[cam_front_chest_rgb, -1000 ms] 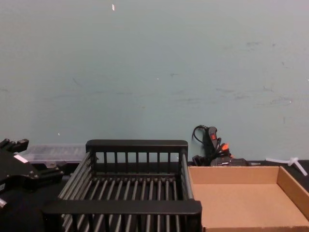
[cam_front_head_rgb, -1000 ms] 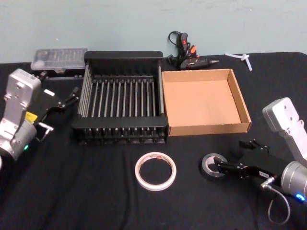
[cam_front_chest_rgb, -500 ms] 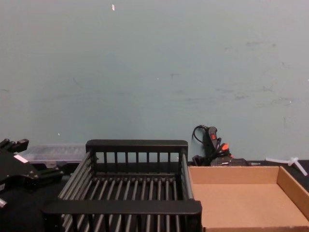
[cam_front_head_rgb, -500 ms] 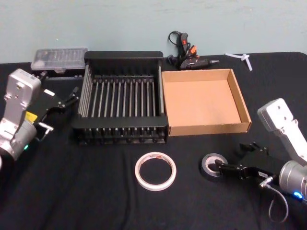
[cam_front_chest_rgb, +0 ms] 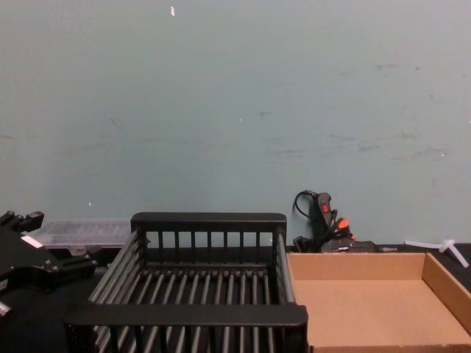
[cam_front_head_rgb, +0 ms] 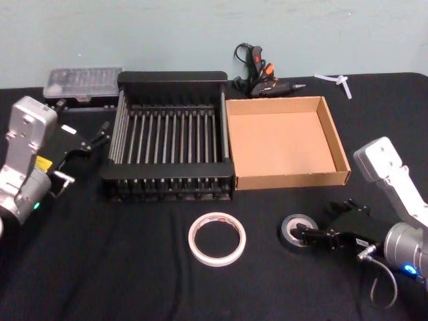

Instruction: Pick up the white tape and place it into the black box , Pick up the silver tape and place it into the brown box.

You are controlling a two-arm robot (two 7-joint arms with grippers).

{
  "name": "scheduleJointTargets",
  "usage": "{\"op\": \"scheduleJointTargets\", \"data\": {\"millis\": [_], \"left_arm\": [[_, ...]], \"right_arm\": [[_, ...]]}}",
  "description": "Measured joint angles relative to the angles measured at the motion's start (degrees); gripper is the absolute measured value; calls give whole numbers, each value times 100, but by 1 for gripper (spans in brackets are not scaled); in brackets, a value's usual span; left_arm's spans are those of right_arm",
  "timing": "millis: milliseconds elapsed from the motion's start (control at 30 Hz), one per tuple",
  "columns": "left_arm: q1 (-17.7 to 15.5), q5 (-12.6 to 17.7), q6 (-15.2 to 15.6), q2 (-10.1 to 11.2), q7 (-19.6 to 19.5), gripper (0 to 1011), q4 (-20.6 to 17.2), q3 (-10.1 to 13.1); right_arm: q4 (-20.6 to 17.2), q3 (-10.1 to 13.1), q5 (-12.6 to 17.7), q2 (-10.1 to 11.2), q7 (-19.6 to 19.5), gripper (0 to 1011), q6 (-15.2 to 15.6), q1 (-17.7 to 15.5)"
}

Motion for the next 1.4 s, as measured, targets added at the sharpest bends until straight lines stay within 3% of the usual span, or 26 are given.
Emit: {"op": "scheduleJointTargets", "data": {"millis": [633, 1067, 1400], "left_arm": [[0, 0, 0, 0, 0, 1001, 0, 0], [0, 0, 0, 0, 0, 1002, 0, 0], [0, 0, 0, 0, 0, 1001, 0, 0]], "right_arm": [[151, 34, -231, -211, 148, 1002, 84, 76], [153, 29, -261, -214, 159, 998, 65, 81], [149, 32, -246, -209, 153, 797, 65, 76]]}}
